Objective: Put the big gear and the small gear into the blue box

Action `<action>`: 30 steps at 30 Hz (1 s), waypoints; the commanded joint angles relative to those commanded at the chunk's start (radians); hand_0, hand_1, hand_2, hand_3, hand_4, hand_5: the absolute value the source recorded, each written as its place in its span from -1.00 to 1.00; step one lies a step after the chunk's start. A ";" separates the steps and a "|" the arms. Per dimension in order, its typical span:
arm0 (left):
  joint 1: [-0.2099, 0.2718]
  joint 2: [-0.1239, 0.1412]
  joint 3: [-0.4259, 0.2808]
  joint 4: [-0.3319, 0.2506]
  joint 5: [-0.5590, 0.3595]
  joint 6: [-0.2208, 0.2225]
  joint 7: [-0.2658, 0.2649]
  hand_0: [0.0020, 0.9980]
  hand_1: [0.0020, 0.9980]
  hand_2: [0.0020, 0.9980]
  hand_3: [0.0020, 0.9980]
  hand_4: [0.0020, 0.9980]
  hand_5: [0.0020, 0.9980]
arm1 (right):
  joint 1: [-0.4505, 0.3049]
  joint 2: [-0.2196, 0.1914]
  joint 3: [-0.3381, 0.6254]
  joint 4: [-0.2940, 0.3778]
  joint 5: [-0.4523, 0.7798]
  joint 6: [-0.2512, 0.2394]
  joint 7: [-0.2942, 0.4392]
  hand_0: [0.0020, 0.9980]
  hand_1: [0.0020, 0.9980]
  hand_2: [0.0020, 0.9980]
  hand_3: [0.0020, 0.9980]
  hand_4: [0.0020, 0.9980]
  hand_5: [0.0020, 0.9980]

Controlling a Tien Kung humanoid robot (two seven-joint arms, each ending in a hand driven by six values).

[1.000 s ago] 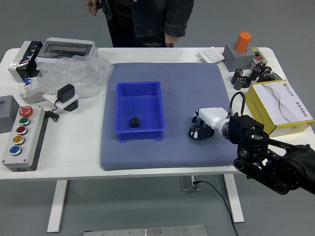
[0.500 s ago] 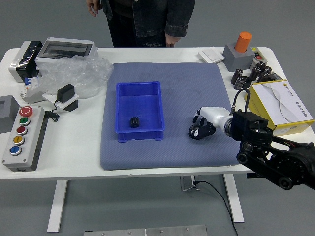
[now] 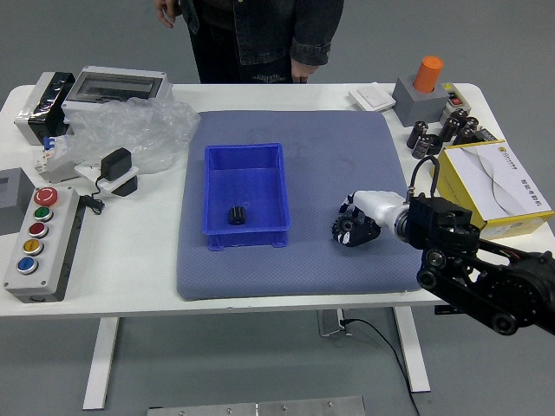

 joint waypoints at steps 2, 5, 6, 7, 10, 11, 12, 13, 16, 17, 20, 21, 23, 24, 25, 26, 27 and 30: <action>0.000 0.000 0.000 0.000 0.000 0.000 0.000 0.46 0.35 0.40 0.40 -0.12 -0.98 | -0.005 0.003 -0.005 0.007 -0.025 -0.006 -0.006 0.22 0.18 0.46 0.67 0.52 -0.15; 0.000 -0.001 0.000 0.000 0.000 0.000 0.000 0.46 0.35 0.40 0.40 -0.12 -0.98 | -0.012 0.008 -0.014 0.013 -0.070 -0.020 -0.010 0.22 0.18 0.46 0.67 0.52 -0.15; 0.000 -0.001 0.000 0.000 0.000 0.000 0.000 0.46 0.36 0.40 0.40 -0.12 -0.98 | -0.015 0.011 -0.018 0.014 -0.089 -0.026 -0.010 0.19 0.10 0.30 0.51 0.51 -0.15; 0.000 -0.002 0.000 0.000 0.000 0.000 0.000 0.46 0.36 0.40 0.40 -0.12 -0.98 | -0.017 0.013 -0.021 0.014 -0.101 -0.031 -0.010 0.19 0.10 0.30 0.51 0.51 -0.15; 0.000 -0.002 0.000 0.000 0.000 0.000 0.000 0.46 0.36 0.40 0.40 -0.12 -0.98 | -0.023 0.017 -0.032 0.009 -0.133 -0.045 -0.004 0.19 0.10 0.30 0.51 0.51 -0.15; 0.000 -0.002 0.000 0.000 0.000 0.000 0.000 0.46 0.36 0.40 0.40 -0.12 -0.98 | -0.025 0.018 -0.034 0.007 -0.139 -0.049 -0.001 0.19 0.10 0.30 0.51 0.51 -0.15; 0.000 -0.002 0.000 0.000 0.000 0.000 0.000 0.46 0.35 0.40 0.40 -0.12 -0.98 | -0.026 0.019 -0.037 0.005 -0.144 -0.053 0.002 0.20 -0.04 0.11 0.31 0.40 -0.08; 0.000 -0.003 0.000 0.000 -0.001 0.000 0.000 0.46 0.35 0.40 0.40 -0.12 -0.98 | -0.027 0.020 -0.038 0.003 -0.147 -0.056 0.004 0.20 -0.04 0.11 0.31 0.40 -0.08; 0.001 -0.003 0.002 0.000 -0.003 0.001 0.000 0.46 0.35 0.40 0.40 -0.12 -0.98 | -0.031 0.021 -0.042 -0.003 -0.158 -0.067 0.013 0.20 -0.04 0.11 0.31 0.40 -0.08; 0.001 -0.003 0.003 0.000 -0.003 0.001 0.000 0.46 0.35 0.40 0.40 -0.12 -0.98 | -0.031 0.021 -0.042 -0.005 -0.160 -0.070 0.015 0.20 -0.04 0.11 0.31 0.40 -0.08; 0.001 -0.003 0.004 0.000 -0.004 0.001 0.000 0.46 0.35 0.40 0.40 -0.12 -0.98 | -0.034 0.020 -0.044 -0.009 -0.168 -0.079 0.022 0.22 -0.12 0.01 0.18 0.31 -0.09; 0.001 -0.003 0.004 0.000 -0.004 0.001 -0.001 0.46 0.35 0.40 0.40 -0.12 -0.98 | -0.035 0.020 -0.045 -0.011 -0.171 -0.083 0.025 0.22 -0.12 0.01 0.18 0.31 -0.09; 0.000 -0.004 0.004 0.000 -0.004 0.001 -0.001 0.46 0.35 0.40 0.40 -0.12 -0.98 | -0.037 0.020 -0.045 -0.014 -0.178 -0.091 0.030 0.22 -0.12 0.01 0.18 0.31 -0.09; 0.000 -0.004 0.003 0.000 -0.004 0.001 -0.001 0.46 0.35 0.41 0.40 -0.11 -0.99 | -0.038 0.019 -0.045 -0.015 -0.181 -0.094 0.033 0.13 -0.21 -0.09 0.07 0.10 -0.20; 0.000 -0.004 0.003 0.000 -0.004 0.001 -0.001 0.46 0.35 0.41 0.40 -0.11 -0.99 | -0.040 0.019 -0.045 -0.016 -0.185 -0.099 0.035 0.13 -0.21 -0.09 0.07 0.10 -0.20; 0.000 -0.004 0.003 0.000 -0.004 0.001 -0.001 0.46 0.35 0.41 0.40 -0.11 -0.99 | -0.041 0.019 -0.045 -0.017 -0.189 -0.106 0.039 0.13 -0.21 -0.09 0.07 0.10 -0.20; 0.000 -0.005 0.003 0.000 -0.004 0.001 -0.001 0.46 0.35 0.41 0.40 -0.11 -0.99 | -0.042 0.019 -0.045 -0.018 -0.192 -0.110 0.041 0.13 -0.21 -0.09 0.07 0.10 -0.20; 0.000 -0.005 0.003 0.000 -0.004 0.001 -0.001 0.46 0.35 0.40 0.40 -0.11 -0.99 | -0.044 0.017 -0.043 -0.019 -0.201 -0.125 0.048 0.07 -0.24 -0.13 0.03 -0.01 -0.38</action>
